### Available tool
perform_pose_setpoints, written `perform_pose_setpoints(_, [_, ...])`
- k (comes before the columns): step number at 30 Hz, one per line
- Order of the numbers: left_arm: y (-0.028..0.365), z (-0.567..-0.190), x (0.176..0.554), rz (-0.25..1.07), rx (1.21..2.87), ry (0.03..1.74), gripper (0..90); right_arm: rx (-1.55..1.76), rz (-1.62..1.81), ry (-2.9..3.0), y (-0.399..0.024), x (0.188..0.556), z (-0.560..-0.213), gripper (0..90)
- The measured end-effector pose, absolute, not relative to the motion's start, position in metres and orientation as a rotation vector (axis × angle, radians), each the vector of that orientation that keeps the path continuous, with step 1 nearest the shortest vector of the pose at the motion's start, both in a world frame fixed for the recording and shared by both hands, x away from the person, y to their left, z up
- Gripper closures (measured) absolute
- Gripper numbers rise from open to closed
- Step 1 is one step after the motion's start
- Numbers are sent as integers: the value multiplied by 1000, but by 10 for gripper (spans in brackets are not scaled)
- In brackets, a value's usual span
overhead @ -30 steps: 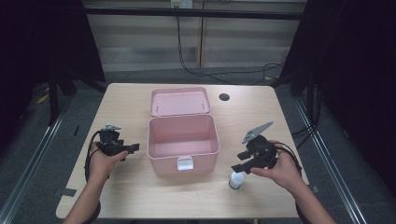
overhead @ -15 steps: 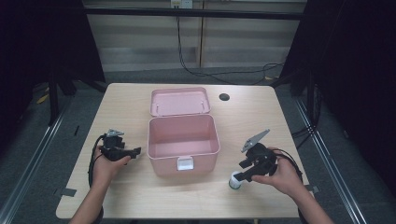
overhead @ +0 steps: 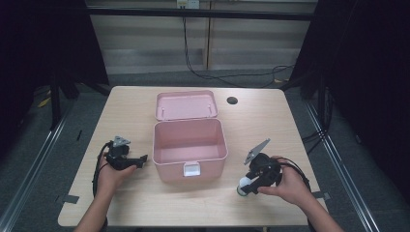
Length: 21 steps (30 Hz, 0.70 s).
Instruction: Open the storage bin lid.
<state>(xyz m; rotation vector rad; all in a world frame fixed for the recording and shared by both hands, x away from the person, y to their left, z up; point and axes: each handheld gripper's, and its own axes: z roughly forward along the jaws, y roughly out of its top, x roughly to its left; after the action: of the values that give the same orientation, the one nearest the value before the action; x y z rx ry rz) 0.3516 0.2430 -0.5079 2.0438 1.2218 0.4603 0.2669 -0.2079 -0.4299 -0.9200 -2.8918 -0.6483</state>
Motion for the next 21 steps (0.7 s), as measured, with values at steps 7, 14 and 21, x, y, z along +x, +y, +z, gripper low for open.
perform_pose_setpoints(7, [241,-510,349,492,2068,1187,155,-911,-602,-2891,-206,267,-435,452])
perform_pose_setpoints(14, [241,-510,348,494,2067,1192,155,-910,-561,-2900,-205,267,-437,471])
perform_pose_setpoints(21, [241,-510,348,494,2066,1192,155,-906,-500,-2919,-203,267,-438,493])
